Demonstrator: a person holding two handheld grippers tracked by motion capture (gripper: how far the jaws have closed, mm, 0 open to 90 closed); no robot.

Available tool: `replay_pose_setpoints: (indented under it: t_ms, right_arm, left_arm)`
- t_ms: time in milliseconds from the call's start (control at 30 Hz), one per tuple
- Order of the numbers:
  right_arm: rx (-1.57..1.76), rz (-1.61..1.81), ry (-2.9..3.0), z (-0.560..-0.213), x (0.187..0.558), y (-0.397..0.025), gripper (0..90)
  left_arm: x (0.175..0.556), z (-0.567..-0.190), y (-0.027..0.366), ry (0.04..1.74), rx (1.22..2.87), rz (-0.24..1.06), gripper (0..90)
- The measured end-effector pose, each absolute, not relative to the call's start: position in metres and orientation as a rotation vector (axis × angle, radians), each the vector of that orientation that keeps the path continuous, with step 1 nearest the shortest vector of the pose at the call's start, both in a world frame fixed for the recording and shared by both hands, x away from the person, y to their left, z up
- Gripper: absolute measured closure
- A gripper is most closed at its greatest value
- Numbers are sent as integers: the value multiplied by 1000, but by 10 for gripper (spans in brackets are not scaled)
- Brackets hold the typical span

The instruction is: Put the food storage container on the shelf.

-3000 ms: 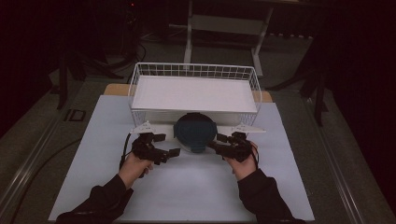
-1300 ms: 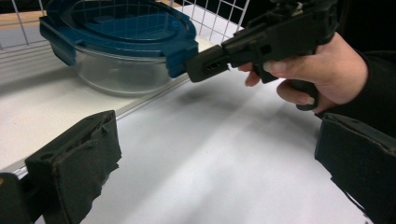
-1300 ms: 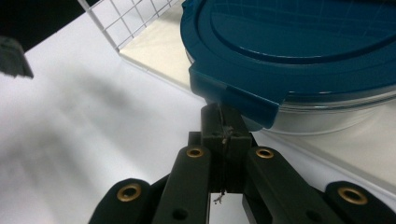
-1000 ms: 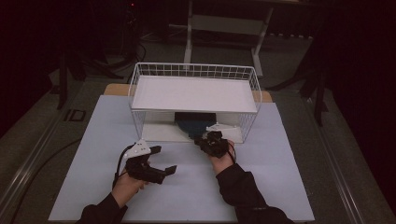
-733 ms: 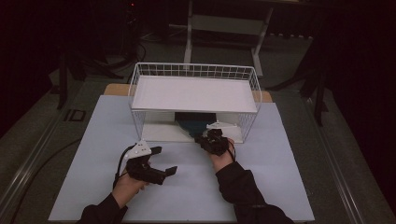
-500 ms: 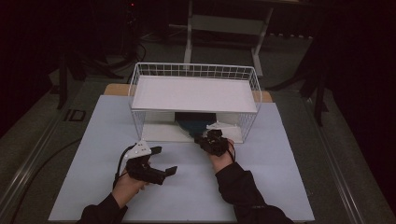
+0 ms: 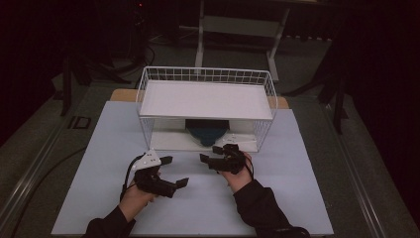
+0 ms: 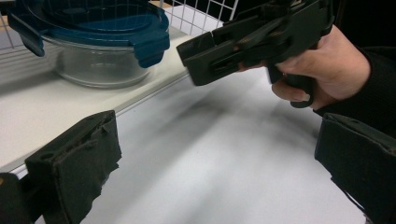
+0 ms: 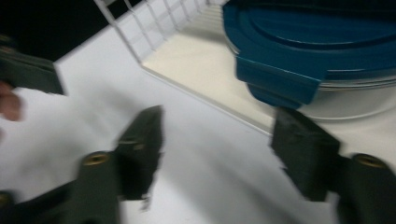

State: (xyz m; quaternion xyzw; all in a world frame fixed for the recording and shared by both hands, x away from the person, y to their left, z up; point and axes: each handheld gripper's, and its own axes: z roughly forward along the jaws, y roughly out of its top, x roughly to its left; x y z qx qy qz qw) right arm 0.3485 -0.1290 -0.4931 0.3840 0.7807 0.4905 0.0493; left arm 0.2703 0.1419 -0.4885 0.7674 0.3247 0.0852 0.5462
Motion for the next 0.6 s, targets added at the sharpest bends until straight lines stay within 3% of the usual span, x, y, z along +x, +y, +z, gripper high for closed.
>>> replay_pose_setpoints:
  t_ms: [267, 600]
  right_arm:
    - [1092, 1554, 2384, -486, 338, -140, 137]
    - [1072, 1549, 2343, -486, 325, -166, 140]
  left_arm:
    - [268, -486, 142, 750, 1808, 201, 2]
    - [265, -485, 142, 726, 1821, 197, 2]
